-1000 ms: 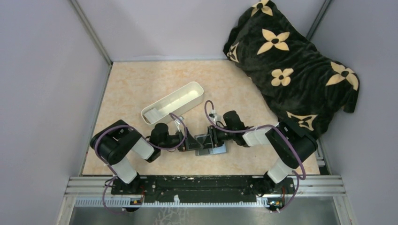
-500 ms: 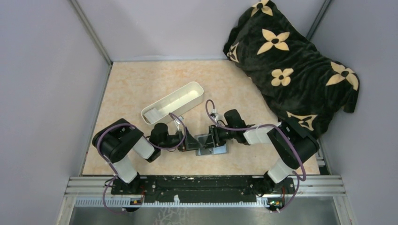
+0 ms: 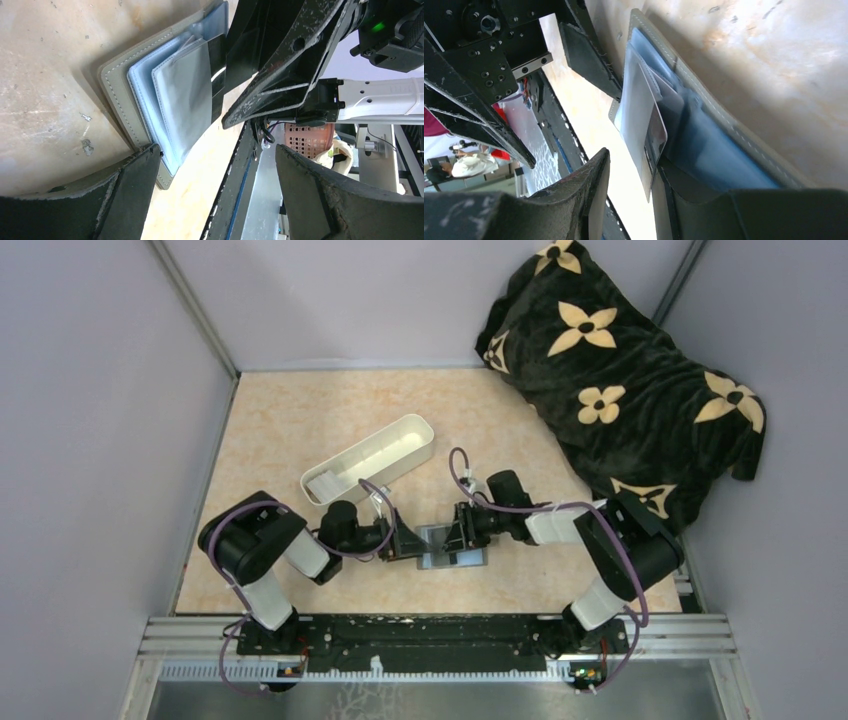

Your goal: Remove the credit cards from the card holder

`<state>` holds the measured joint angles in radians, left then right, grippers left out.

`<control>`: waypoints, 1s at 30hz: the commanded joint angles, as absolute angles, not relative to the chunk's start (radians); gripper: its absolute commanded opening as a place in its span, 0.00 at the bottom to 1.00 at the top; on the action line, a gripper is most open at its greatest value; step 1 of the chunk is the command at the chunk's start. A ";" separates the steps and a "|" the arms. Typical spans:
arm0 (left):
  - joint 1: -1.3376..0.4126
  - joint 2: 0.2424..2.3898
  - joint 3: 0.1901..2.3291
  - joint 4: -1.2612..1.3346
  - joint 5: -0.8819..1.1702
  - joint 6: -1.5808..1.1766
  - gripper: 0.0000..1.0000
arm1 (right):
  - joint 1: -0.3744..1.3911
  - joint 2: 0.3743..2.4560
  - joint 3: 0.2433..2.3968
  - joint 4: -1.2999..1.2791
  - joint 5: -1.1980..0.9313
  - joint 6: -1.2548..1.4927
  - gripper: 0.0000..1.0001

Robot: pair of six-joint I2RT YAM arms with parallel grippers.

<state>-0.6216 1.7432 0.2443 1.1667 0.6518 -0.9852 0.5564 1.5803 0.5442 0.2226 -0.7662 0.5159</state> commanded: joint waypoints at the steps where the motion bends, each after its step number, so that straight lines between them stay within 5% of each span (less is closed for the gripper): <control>1: -0.598 1.791 0.222 1.019 0.567 -0.928 0.93 | 0.511 1.535 0.533 0.239 -0.735 0.490 0.36; 13: -0.594 1.795 0.221 1.026 0.575 -0.926 0.93 | 0.497 1.528 0.520 0.238 -0.719 0.492 0.34; 20: -0.593 1.795 0.213 1.035 0.578 -0.925 0.93 | 0.497 1.531 0.521 0.236 -0.704 0.496 0.01; 30: -0.592 1.767 0.209 1.036 0.591 -0.927 0.93 | 0.495 1.409 0.540 0.098 -0.581 0.479 0.00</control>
<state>-0.6102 1.7458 0.2443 1.1721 0.6559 -0.9871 0.5072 1.4960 0.5224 0.1604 -0.6735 0.5137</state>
